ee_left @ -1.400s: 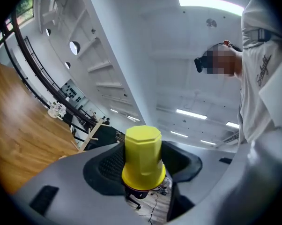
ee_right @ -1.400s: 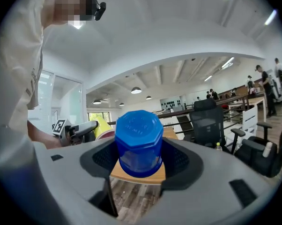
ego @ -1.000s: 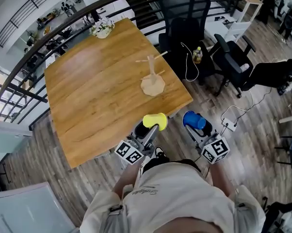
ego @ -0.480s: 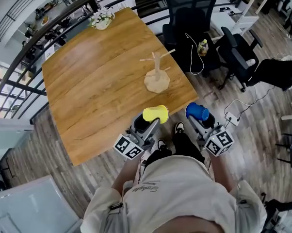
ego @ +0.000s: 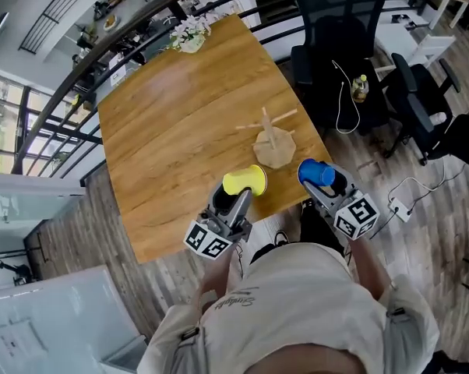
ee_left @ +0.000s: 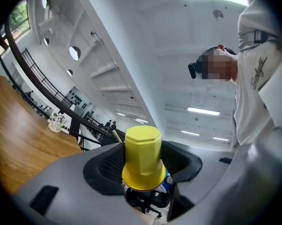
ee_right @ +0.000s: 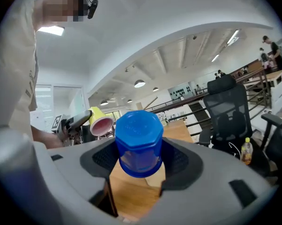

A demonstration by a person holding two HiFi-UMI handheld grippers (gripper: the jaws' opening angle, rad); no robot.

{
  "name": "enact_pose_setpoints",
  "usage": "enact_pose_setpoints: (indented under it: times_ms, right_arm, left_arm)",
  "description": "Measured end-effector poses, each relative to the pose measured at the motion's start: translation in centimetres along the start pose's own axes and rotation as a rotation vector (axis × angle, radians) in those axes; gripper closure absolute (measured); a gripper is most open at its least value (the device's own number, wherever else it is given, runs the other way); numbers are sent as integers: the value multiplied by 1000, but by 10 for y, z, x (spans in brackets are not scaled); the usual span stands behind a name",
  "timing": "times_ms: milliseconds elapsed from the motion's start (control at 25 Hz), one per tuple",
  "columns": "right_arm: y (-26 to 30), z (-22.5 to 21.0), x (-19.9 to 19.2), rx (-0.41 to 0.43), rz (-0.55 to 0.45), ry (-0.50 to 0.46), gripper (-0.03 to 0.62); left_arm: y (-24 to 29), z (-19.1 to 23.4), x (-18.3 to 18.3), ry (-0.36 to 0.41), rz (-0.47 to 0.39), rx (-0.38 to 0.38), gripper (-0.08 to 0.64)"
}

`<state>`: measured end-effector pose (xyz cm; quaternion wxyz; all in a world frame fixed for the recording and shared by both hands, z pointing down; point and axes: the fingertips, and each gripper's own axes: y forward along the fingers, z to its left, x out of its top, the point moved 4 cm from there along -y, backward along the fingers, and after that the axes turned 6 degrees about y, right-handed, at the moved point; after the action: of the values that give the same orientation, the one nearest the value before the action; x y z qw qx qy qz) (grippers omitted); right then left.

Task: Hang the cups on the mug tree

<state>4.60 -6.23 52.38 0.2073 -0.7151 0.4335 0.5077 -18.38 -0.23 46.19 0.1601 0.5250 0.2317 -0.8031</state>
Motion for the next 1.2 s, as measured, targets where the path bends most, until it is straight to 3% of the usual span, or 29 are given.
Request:
enact_pose_setpoints:
  times_ms: [240,760,960,1200]
  right_arm:
    - [32,-34,33,96,3,-46,322]
    - [60,-94,41,183,74,-32,324]
    - [76,-107,36,209,106,-33,324]
    - [93,-120,19,182,131,69,322]
  left_arm:
    - [32,6,18,39,-39,72,314]
    - [54,10,8,59,-91,212,315]
    - [57,8,10,72,-91,235,314]
    - [55,11,6,47,-79,219,316]
